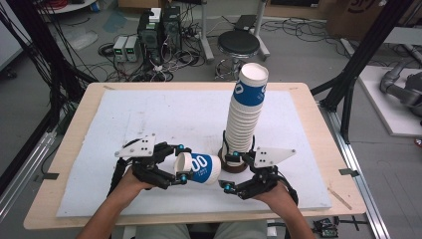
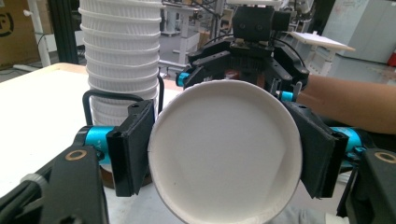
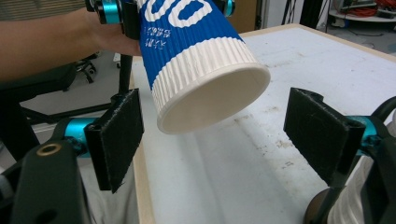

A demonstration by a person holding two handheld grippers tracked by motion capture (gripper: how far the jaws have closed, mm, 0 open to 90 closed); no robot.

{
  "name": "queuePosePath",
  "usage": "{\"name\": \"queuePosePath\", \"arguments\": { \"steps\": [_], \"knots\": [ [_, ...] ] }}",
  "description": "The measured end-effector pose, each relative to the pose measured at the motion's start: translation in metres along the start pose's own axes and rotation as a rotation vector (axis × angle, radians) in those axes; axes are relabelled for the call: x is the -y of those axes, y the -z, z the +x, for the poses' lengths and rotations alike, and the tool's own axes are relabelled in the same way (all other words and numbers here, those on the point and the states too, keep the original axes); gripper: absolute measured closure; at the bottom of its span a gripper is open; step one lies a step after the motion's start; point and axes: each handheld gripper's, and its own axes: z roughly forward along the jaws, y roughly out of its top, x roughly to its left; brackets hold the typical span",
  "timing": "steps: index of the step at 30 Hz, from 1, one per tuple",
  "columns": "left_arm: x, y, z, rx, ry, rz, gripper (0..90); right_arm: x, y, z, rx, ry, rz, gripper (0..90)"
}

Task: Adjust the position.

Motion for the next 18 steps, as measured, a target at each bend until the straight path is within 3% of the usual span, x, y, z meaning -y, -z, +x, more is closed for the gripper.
{"name": "queuePosePath", "arguments": {
  "steps": [9, 14, 15, 18],
  "knots": [
    [0.002, -0.002, -0.002, 0.035, 0.012, -0.032, 29.4, 0.005, -0.005, 0.0, -0.019, -0.026, -0.004, 20.4],
    [0.002, -0.002, -0.002, 0.059, 0.019, -0.06, 29.4, 0.005, -0.008, 0.001, -0.047, -0.045, -0.019, 18.8],
    [0.001, -0.003, -0.002, 0.065, 0.02, -0.066, 29.5, 0.006, -0.009, 0.001, -0.072, -0.065, -0.028, 18.8],
    [0.001, -0.005, -0.003, 0.078, 0.013, -0.072, 29.6, 0.006, -0.01, 0.0, -0.078, -0.061, -0.031, 18.5]
  ]
}}
